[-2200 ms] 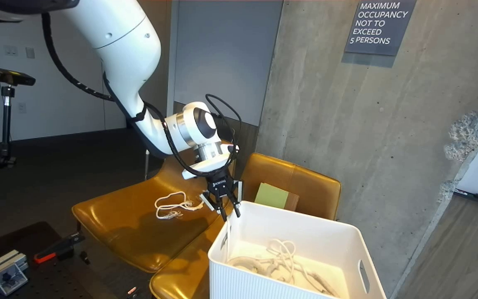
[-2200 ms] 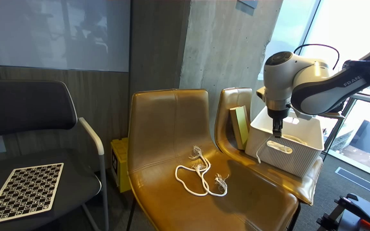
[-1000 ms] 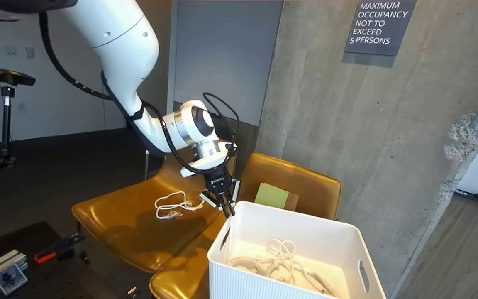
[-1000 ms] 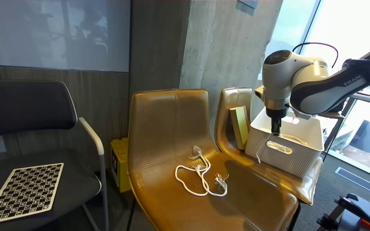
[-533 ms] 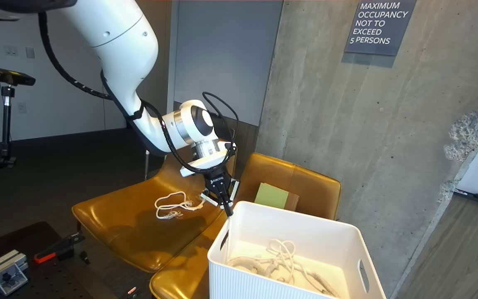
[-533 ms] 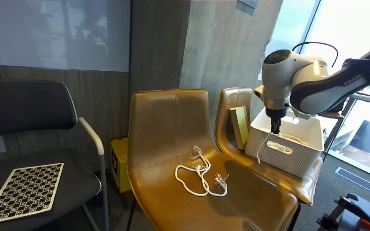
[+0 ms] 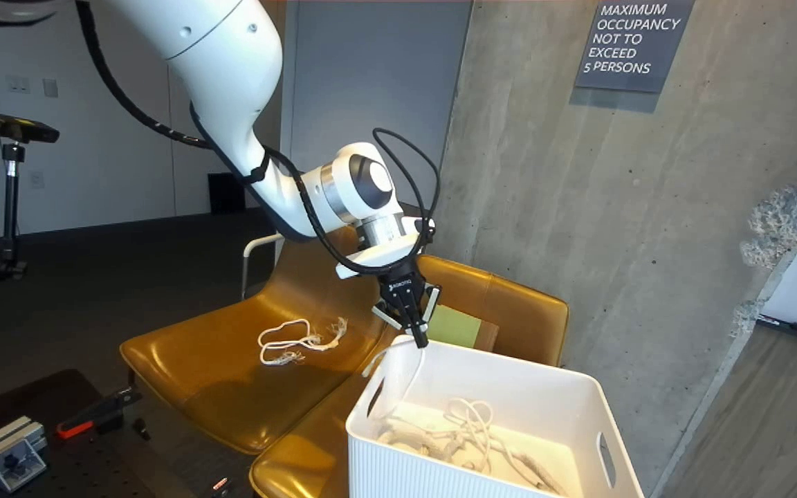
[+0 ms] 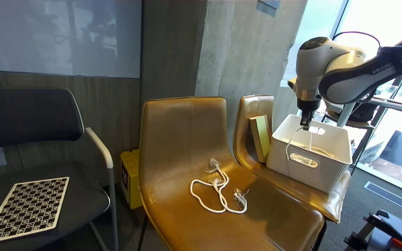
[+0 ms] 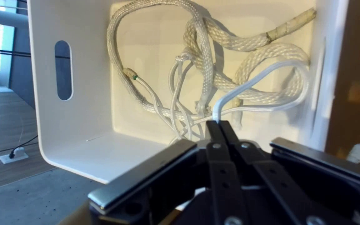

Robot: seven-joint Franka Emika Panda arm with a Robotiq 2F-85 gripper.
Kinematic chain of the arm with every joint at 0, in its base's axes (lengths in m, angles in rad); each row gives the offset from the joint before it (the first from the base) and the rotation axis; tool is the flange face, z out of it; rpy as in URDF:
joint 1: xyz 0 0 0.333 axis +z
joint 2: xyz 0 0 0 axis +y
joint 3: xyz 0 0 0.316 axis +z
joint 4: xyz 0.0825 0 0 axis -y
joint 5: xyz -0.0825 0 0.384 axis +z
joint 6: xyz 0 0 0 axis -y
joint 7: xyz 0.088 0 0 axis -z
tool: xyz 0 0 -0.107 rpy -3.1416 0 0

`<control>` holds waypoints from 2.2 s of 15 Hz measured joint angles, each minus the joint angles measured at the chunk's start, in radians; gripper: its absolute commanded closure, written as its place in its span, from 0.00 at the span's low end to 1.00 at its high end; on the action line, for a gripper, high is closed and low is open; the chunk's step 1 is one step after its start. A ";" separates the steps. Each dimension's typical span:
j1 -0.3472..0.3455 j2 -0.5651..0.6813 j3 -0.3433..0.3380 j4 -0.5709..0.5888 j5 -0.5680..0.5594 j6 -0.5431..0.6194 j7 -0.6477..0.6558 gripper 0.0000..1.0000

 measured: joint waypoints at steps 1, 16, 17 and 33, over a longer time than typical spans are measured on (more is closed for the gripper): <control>-0.022 -0.005 -0.004 0.026 0.027 -0.002 -0.024 0.99; -0.014 -0.018 0.143 -0.134 0.350 0.231 -0.176 0.00; 0.005 -0.028 0.165 -0.184 0.362 0.283 -0.179 0.00; 0.089 0.057 0.283 -0.198 0.492 0.468 -0.345 0.00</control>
